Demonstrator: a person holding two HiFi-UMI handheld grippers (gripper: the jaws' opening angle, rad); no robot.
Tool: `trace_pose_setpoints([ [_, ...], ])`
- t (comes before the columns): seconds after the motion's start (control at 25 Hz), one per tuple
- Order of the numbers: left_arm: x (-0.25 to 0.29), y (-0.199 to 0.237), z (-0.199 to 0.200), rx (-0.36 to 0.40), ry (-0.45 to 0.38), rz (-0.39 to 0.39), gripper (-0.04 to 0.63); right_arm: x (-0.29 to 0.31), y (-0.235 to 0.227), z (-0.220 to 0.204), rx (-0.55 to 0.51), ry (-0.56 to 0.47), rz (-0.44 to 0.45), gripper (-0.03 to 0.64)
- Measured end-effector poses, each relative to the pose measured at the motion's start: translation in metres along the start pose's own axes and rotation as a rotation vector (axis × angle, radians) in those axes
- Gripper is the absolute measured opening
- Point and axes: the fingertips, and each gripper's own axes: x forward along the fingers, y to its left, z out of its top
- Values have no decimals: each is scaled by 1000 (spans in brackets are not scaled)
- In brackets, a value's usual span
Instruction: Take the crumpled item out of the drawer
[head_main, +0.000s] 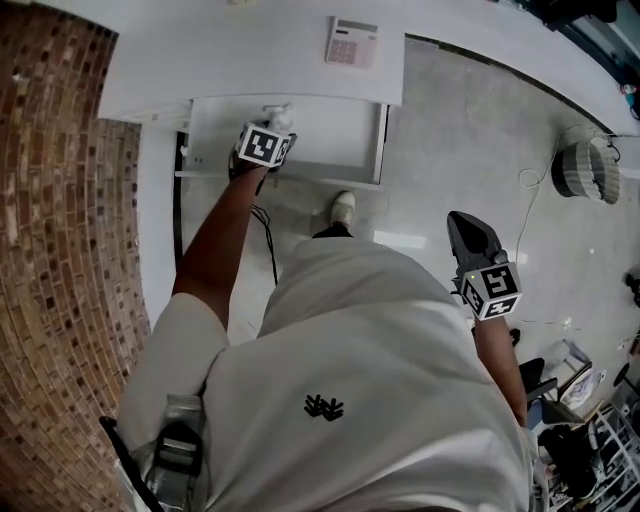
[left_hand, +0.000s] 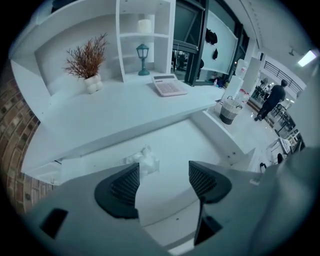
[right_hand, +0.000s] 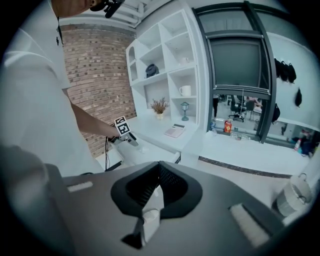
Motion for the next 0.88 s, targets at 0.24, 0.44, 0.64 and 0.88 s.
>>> trace_pose_setpoints([
  [0.24, 53, 28, 0, -28, 79, -1, 324, 6, -21, -3, 57, 43, -82, 12],
  [0.44, 84, 41, 2, -12, 122, 15, 336, 12, -30, -7, 88, 80, -114, 12],
  [0.64, 111, 45, 3, -17, 145, 2, 341, 16, -35, -3, 110, 100, -138, 14],
  [0.88, 128, 45, -15, -37, 225, -23, 328, 11, -37, -6, 138, 112, -171, 12],
])
